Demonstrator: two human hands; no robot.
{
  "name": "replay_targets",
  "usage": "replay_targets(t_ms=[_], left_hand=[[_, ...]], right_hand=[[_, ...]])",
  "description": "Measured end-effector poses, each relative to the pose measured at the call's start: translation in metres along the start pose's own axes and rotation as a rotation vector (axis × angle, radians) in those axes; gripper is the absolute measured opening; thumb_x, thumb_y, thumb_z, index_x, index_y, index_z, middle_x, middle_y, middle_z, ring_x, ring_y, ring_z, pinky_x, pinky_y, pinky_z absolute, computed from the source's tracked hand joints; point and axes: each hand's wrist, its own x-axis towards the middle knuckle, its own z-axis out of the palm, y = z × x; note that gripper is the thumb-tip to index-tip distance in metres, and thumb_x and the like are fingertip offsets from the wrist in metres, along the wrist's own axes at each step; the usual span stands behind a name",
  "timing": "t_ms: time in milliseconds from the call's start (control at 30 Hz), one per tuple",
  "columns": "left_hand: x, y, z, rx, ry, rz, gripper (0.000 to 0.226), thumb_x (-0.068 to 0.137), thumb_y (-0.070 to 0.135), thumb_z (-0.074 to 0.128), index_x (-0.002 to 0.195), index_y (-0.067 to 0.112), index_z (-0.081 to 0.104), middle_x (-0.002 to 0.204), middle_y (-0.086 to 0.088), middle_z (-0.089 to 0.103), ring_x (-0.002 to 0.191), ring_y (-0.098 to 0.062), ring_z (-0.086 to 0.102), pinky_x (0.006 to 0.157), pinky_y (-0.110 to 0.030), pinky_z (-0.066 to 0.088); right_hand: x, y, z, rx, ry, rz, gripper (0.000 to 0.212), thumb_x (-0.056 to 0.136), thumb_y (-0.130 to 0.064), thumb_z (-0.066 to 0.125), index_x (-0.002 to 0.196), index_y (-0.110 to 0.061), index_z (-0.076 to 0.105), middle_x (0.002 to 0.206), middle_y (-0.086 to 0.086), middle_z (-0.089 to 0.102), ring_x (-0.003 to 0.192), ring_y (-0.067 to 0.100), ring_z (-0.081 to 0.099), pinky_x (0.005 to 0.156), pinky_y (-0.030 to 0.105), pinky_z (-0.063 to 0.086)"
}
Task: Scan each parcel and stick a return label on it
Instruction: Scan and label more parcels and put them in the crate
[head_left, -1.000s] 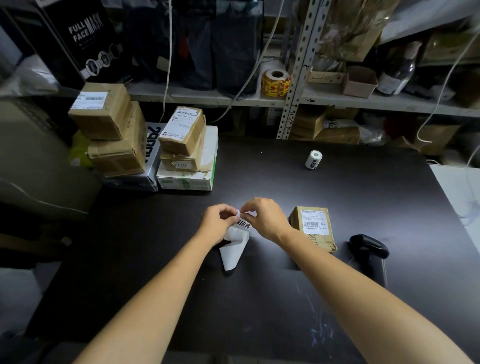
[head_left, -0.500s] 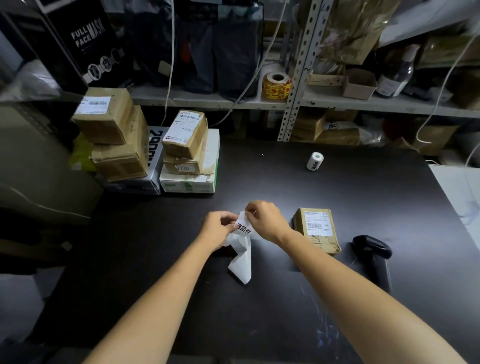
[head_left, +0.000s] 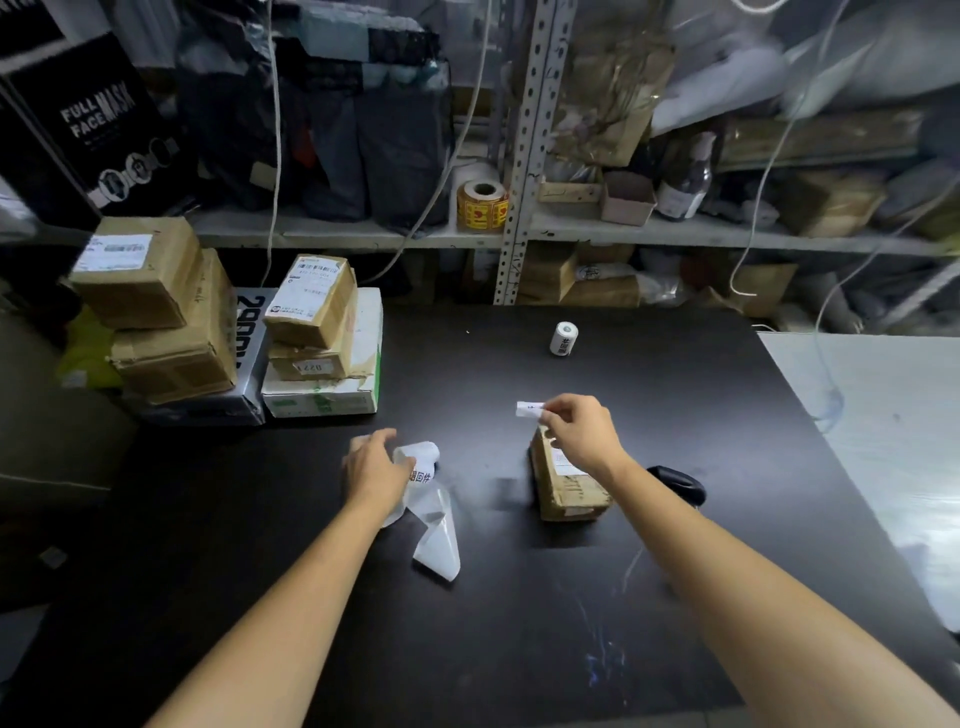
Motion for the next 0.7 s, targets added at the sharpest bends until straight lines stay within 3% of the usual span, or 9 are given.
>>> replay_targets(t_ms=[167, 267, 333, 433, 567, 700], left_hand=[[-0.012, 0.034, 0.024, -0.052, -0.018, 0.094, 0.037, 0.087, 0.019, 0.065, 0.124, 0.024, 0.061, 0.131, -0.007, 0.051, 0.118, -0.025, 0.051, 0.097, -0.032, 0.043], [-0.025, 0.055, 0.048, -0.076, -0.087, 0.142, 0.033, 0.088, 0.019, 0.065, 0.121, 0.023, 0.063, 0.123, -0.003, 0.059, 0.105, -0.017, 0.055, 0.091, -0.025, 0.041], [-0.034, 0.067, 0.067, -0.092, -0.135, 0.142, 0.032, 0.088, 0.020, 0.065, 0.120, 0.022, 0.063, 0.119, -0.001, 0.064, 0.105, -0.018, 0.058, 0.094, -0.031, 0.047], [-0.043, 0.083, 0.095, -0.081, -0.189, 0.122, 0.032, 0.089, 0.022, 0.065, 0.121, 0.022, 0.062, 0.116, 0.001, 0.065, 0.102, -0.017, 0.060, 0.089, -0.030, 0.048], [-0.046, 0.096, 0.125, -0.122, -0.243, 0.055, 0.037, 0.089, 0.022, 0.067, 0.125, 0.020, 0.059, 0.113, 0.001, 0.063, 0.101, -0.017, 0.058, 0.087, -0.028, 0.046], [-0.043, 0.102, 0.142, -0.205, -0.327, -0.024, 0.050, 0.088, 0.019, 0.069, 0.133, 0.021, 0.049, 0.106, 0.003, 0.060, 0.099, -0.017, 0.060, 0.083, -0.030, 0.049]], right_hand=[[-0.004, 0.028, -0.034, 0.049, -0.009, 0.070, 0.022, 0.093, -0.015, 0.064, 0.112, -0.007, 0.072, 0.106, 0.005, 0.073, 0.091, 0.019, 0.069, 0.090, 0.039, 0.057], [-0.007, 0.045, -0.051, 0.056, -0.057, 0.087, 0.027, 0.088, -0.021, 0.071, 0.113, -0.011, 0.072, 0.109, 0.000, 0.071, 0.097, 0.015, 0.066, 0.088, 0.030, 0.053], [-0.012, 0.057, -0.058, 0.088, -0.088, 0.106, 0.032, 0.085, -0.028, 0.075, 0.112, -0.012, 0.071, 0.107, -0.002, 0.071, 0.098, 0.013, 0.065, 0.089, 0.030, 0.053], [-0.015, 0.073, -0.065, 0.106, -0.033, 0.096, 0.015, 0.090, -0.019, 0.069, 0.103, -0.014, 0.073, 0.096, 0.001, 0.074, 0.086, 0.013, 0.068, 0.088, 0.037, 0.057], [-0.011, 0.091, -0.065, 0.176, -0.077, 0.184, 0.049, 0.088, 0.002, 0.065, 0.134, -0.007, 0.052, 0.080, 0.003, 0.064, 0.079, 0.020, 0.068, 0.083, 0.038, 0.059], [-0.008, 0.103, -0.063, 0.253, -0.135, 0.205, 0.005, 0.091, -0.002, 0.065, 0.091, -0.008, 0.065, 0.093, 0.011, 0.069, 0.074, 0.017, 0.068, 0.072, 0.034, 0.062]])
